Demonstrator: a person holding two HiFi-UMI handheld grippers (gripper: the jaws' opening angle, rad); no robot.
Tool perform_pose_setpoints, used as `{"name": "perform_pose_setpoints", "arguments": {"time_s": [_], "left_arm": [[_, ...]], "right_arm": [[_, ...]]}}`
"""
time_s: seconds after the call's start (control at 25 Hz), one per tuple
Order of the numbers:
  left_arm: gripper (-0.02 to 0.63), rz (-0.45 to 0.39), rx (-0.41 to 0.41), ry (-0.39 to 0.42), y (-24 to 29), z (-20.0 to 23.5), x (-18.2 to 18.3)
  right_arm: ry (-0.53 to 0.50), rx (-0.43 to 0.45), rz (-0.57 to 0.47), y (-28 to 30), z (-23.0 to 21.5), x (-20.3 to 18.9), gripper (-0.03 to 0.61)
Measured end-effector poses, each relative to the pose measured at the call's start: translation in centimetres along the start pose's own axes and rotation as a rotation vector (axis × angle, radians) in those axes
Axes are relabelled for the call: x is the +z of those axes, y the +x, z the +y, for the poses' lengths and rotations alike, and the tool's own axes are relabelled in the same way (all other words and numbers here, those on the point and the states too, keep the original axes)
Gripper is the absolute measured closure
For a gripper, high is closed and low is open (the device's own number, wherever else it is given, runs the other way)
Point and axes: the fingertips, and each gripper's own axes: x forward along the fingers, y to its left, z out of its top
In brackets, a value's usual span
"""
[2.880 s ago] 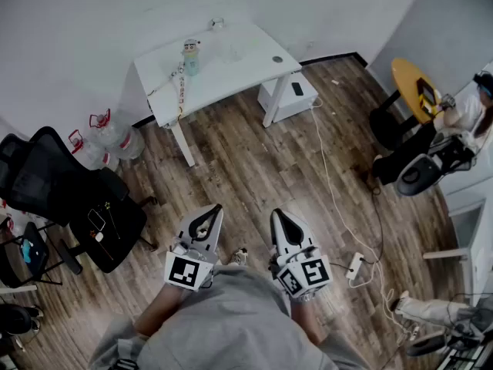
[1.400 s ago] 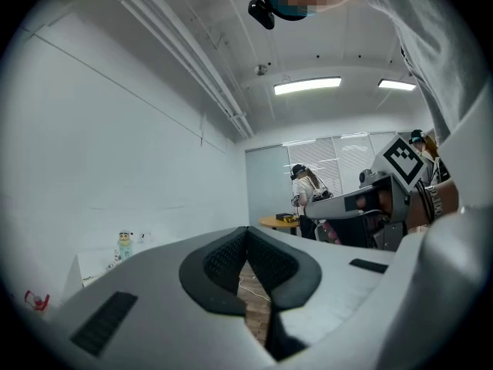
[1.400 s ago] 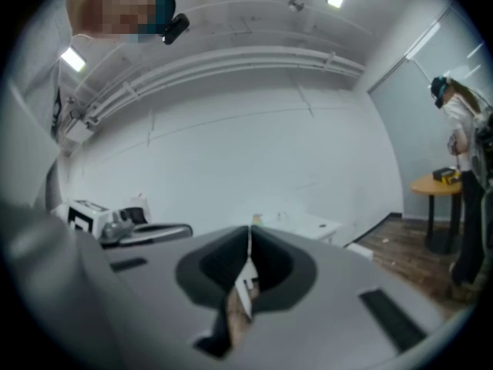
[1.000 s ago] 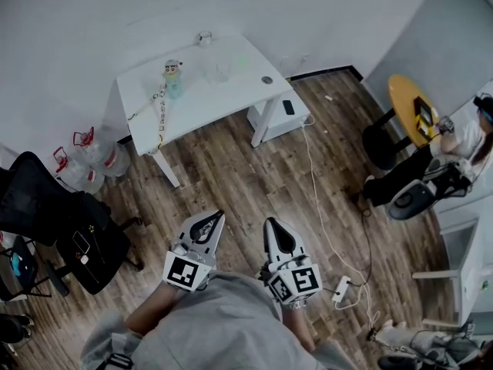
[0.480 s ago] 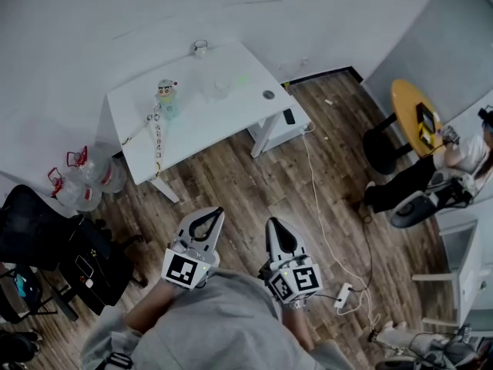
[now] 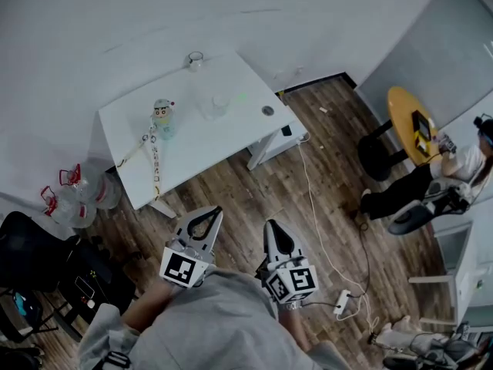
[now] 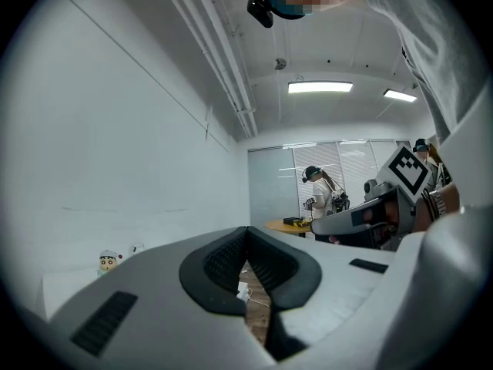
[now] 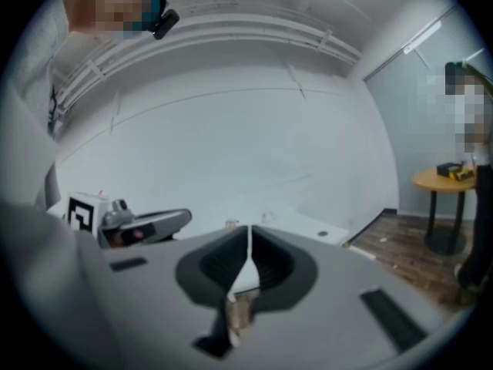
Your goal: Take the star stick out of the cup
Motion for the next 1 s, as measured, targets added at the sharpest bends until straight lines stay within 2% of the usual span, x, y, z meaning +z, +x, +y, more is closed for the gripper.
{"name": "perform_pose_setpoints", "arguments": {"time_s": [0.36, 0.64, 1.0], "left_arm": [[0.581, 0.008, 0.025, -0.026, 0.5, 3.2, -0.4], [0.581, 0.024, 0.033, -0.009, 1.2, 4.3, -1.0], [0.581, 0.037, 0.117, -0.018, 3.2, 8.2, -1.1]], "right_arm": [[-0.014, 0.017, 0.042, 3.1, 1.1, -0.3, 0.541], [0.0, 0.027, 0.049, 5.2, 0.3, -0.2, 0.541], [-0.018, 0.101, 0.045, 11.0, -0.8, 1.5, 0.541]]}}
